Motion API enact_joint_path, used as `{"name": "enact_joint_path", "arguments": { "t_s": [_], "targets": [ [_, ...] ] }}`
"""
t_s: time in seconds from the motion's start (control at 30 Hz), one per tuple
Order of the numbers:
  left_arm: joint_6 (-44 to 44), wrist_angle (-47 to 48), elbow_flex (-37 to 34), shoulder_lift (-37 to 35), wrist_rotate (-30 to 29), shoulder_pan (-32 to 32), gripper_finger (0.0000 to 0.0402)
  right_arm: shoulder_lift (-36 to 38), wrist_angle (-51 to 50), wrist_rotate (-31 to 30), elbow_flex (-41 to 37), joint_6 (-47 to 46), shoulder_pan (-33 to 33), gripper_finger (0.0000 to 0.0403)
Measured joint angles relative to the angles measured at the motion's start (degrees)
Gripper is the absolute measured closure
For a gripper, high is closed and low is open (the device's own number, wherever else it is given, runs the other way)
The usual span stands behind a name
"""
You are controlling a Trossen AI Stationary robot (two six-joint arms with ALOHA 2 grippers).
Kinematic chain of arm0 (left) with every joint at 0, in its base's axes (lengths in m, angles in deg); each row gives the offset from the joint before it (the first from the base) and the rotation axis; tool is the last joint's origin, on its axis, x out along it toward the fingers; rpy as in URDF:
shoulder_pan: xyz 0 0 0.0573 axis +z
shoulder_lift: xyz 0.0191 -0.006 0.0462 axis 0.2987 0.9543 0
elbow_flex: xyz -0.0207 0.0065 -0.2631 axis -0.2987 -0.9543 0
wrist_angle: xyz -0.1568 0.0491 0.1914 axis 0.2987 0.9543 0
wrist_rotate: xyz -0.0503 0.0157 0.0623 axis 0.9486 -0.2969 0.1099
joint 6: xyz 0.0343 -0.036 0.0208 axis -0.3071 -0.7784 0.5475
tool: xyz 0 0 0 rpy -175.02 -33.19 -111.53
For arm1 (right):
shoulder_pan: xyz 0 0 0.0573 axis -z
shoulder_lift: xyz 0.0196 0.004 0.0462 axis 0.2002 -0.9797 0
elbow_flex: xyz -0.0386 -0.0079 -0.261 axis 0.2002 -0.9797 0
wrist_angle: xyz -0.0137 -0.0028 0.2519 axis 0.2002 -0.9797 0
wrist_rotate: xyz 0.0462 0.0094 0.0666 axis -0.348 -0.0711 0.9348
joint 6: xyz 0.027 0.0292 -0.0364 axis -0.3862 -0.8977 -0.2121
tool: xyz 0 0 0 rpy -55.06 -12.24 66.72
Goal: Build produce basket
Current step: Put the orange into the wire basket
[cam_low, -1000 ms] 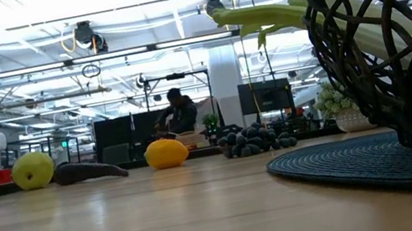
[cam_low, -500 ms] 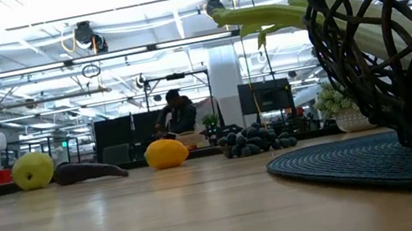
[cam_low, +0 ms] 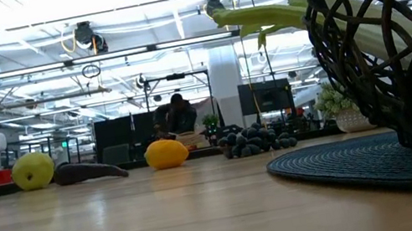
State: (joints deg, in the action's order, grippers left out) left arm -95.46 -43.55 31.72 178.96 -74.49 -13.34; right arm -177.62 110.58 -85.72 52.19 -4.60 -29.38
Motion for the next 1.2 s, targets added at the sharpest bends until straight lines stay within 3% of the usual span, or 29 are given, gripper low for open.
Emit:
{"name": "enact_joint_path", "arguments": {
  "t_s": [0.27, 0.47, 0.67, 0.87, 1.2],
  "targets": [
    [-0.23, 16.99, -0.02, -6.84, -13.38, -2.58, 0.0039, 1.91, -3.15, -2.07, 0.00, -12.79, -3.38, 0.0075],
    [-1.43, 21.89, -0.04, -7.53, -15.52, -2.85, 0.0062, 6.59, -16.27, -9.19, 0.00, -28.24, -6.36, 0.0075],
    [-3.48, 25.11, -0.03, -7.55, -15.12, -2.73, 0.0084, 11.82, -32.79, -11.27, 0.00, -51.38, -10.09, 0.0075],
    [-3.04, 24.93, -0.04, -7.57, -15.08, -3.01, 0.0095, 15.24, -47.33, -9.46, 0.00, -75.57, -14.46, 0.0076],
    [-4.41, 24.97, -0.04, -7.55, -15.01, -3.88, 0.0094, 17.07, -65.44, 0.61, 0.00, -98.78, -17.70, 0.0076]
  ]
}}
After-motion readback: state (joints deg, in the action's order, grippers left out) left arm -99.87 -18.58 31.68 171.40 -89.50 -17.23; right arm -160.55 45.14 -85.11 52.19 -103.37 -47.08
